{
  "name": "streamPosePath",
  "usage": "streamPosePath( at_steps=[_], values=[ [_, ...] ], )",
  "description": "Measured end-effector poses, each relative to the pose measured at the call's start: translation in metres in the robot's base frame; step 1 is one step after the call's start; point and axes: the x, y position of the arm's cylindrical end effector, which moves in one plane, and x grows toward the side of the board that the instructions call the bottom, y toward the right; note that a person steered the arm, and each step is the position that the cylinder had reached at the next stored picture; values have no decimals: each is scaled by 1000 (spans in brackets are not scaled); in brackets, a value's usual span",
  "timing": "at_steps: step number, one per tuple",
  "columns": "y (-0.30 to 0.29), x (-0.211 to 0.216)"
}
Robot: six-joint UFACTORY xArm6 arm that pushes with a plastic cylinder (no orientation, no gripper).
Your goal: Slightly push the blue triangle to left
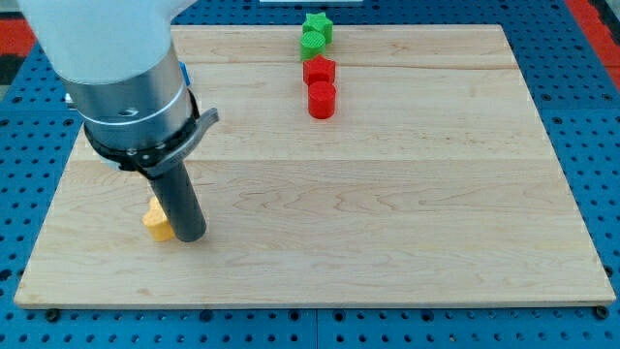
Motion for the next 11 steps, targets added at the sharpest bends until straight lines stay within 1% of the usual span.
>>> streamPosePath(
  at_steps=[2,3,4,6,7,8,10,11],
  values=[
    [-33,-14],
    [-30,-15],
    [9,-23],
    [62,-89],
    [71,-122],
    [58,-145],
    [-10,-172],
    [-35,-180]
  ],
)
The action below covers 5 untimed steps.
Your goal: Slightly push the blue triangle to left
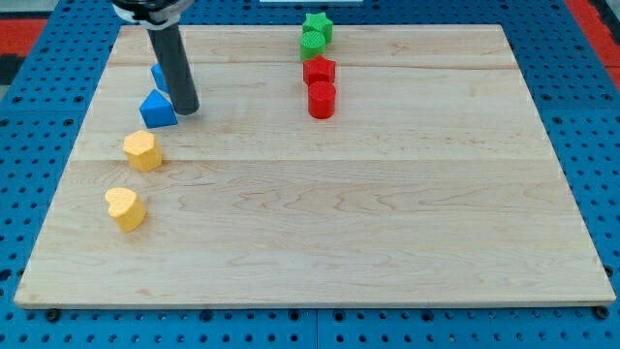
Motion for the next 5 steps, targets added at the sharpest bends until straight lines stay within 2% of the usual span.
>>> streamPosePath(
  at_steps=[2,3,4,5],
  values=[
    [-11,-1],
    [38,-6],
    [47,-32],
    [13,-54]
  ],
)
